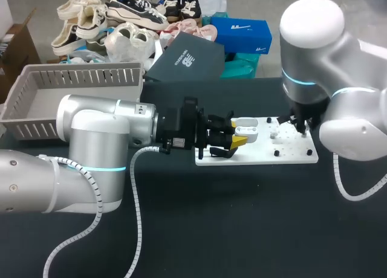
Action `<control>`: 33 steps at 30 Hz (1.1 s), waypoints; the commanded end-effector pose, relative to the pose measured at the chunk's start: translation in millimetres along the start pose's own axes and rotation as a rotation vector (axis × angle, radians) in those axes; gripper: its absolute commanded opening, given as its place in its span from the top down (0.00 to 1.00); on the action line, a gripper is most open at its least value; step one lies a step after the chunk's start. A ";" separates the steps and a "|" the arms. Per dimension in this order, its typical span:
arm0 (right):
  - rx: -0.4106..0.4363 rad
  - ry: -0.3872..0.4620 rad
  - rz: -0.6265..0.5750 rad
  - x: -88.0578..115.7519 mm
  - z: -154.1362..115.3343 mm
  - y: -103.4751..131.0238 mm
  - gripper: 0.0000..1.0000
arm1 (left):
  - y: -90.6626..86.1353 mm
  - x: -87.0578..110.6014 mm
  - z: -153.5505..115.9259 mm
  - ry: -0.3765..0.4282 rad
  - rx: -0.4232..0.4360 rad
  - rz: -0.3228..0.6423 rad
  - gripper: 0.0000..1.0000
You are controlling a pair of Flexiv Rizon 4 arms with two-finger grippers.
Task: Pick up each earbud case from the left stands, insert the matching earbuds, close the lid, and place the case in the box.
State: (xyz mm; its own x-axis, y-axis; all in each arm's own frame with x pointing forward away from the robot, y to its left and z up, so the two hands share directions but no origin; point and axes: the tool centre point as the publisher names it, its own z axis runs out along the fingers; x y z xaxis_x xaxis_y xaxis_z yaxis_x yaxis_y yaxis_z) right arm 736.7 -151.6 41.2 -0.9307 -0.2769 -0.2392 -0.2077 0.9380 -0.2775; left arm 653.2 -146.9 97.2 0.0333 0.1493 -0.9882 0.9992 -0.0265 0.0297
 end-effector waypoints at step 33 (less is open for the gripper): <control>-0.258 -0.370 -0.296 58.5 -191.2 84.6 1.00 | -0.3 0.9 0.9 -0.001 -0.003 0.001 1.00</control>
State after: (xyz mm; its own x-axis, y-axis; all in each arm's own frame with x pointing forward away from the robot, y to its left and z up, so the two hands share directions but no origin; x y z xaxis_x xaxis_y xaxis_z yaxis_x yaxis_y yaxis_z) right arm 603.1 -54.7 185.0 -0.6628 -0.5499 -0.5082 -0.5588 0.8151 -0.1531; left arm 653.1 -146.9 97.2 0.0333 0.1494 -0.9882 0.9992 -0.0265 0.0297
